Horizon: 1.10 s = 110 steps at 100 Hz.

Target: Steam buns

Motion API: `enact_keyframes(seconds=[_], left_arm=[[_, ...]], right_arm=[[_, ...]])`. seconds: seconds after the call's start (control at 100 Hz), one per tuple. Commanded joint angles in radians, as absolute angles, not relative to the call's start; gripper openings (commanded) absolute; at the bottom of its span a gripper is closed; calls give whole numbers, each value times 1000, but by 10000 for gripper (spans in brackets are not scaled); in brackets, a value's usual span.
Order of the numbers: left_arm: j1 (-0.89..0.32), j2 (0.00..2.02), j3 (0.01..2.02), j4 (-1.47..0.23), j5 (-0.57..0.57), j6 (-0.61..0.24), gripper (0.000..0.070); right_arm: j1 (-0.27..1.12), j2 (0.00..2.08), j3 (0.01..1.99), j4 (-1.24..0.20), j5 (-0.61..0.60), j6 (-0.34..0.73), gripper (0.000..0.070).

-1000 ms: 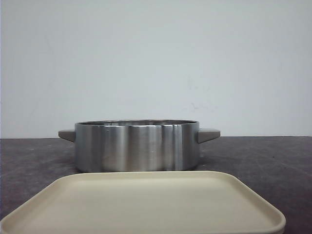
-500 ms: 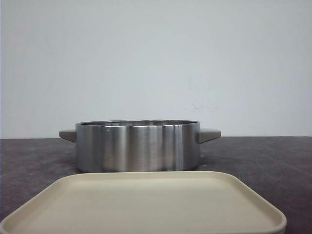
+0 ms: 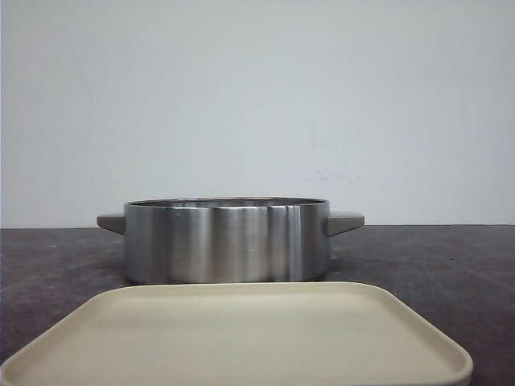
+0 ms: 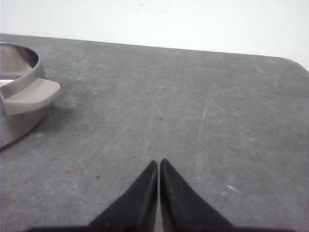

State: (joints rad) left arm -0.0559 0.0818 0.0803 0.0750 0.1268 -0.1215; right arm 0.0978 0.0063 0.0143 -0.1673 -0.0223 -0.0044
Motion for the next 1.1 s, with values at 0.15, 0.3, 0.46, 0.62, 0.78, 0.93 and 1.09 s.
enact_keyframes(seconds=[0.15, 0.3, 0.46, 0.62, 0.78, 0.93, 1.09], left_arm=[[-27, 46, 14, 111, 85, -120, 17], [2, -1, 14, 10, 43, -89, 17], [24, 3, 14, -107, 27, -70, 17], [26, 3, 14, -192, 30, -28, 17], [31, 3, 14, -192, 22, 57, 17], [33, 4, 14, -187, 22, 67, 17], [33, 4, 14, -188, 22, 67, 17]], right_arm=[[101, 4, 12, -154, -19, -15, 0], [101, 4, 12, -154, -19, -15, 0], [101, 4, 12, -154, -19, -15, 0], [101, 4, 12, -154, -19, -15, 0], [101, 4, 12, -154, -19, -15, 0], [101, 4, 12, -154, -19, -15, 0], [101, 4, 12, -154, -19, -15, 0]])
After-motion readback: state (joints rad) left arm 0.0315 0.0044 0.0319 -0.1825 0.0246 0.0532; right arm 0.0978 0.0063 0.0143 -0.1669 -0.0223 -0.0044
